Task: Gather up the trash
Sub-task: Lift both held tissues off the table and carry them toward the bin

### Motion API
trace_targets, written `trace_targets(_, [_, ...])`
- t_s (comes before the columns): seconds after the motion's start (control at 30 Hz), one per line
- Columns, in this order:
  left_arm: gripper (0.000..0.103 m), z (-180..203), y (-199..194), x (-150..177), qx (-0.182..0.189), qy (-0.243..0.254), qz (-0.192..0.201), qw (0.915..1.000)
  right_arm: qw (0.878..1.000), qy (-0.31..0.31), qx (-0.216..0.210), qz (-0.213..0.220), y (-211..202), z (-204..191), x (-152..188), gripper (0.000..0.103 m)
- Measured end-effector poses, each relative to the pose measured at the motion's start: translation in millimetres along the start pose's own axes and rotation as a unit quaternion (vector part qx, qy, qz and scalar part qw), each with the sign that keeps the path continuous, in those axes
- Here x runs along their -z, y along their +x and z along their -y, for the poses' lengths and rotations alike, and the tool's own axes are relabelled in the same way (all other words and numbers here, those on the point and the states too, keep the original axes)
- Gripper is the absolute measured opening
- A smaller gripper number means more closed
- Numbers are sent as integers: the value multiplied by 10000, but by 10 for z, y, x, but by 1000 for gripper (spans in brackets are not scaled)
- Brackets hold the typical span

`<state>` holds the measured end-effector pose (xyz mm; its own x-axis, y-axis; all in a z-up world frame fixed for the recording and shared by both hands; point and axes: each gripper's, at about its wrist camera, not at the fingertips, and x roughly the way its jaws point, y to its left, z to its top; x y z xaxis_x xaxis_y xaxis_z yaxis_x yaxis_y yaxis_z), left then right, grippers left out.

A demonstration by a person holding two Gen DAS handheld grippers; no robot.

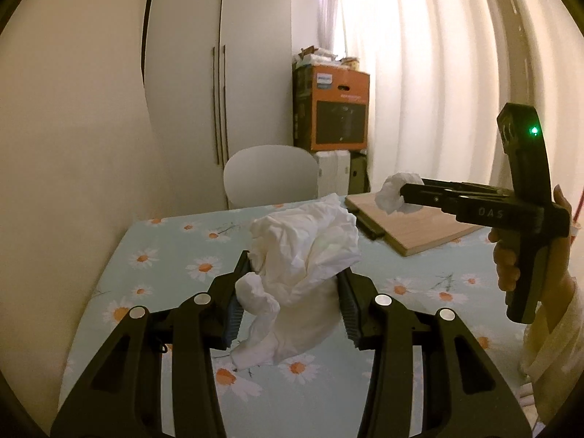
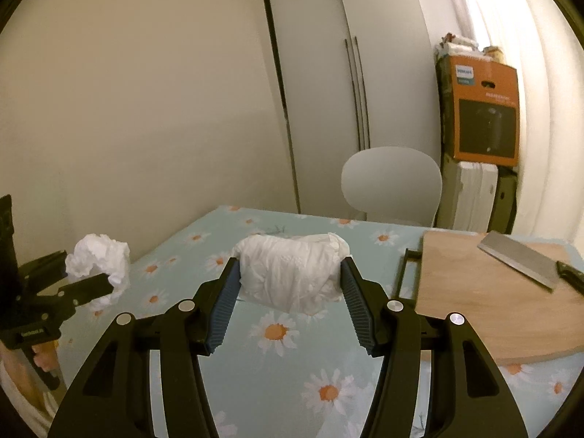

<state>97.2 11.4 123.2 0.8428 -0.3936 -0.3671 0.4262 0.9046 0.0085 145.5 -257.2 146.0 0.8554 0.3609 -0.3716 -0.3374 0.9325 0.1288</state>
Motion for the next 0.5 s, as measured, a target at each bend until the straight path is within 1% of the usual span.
trace_targets(0.1, [46, 2, -111, 92, 116, -132, 157, 9997, 10000, -54, 17, 72, -219, -49, 65, 52])
trace_targets(0.27, [46, 120, -297, 230, 264, -149, 354, 9989, 9996, -124, -84, 243, -628, -157, 229, 52])
trace_targets(0.37, [46, 223, -384, 318, 368, -34, 360, 9987, 9990, -211, -162, 360, -897, -246, 365, 52])
trace_targets(0.43, [46, 322, -440, 384, 331, 127, 372, 9987, 9985, -246, -239, 431, -1066, -285, 467, 52])
trace_targets(0.5, [46, 399, -477, 440, 457, 168, 340, 9982, 9981, -236, -288, 491, -1201, -309, 576, 52])
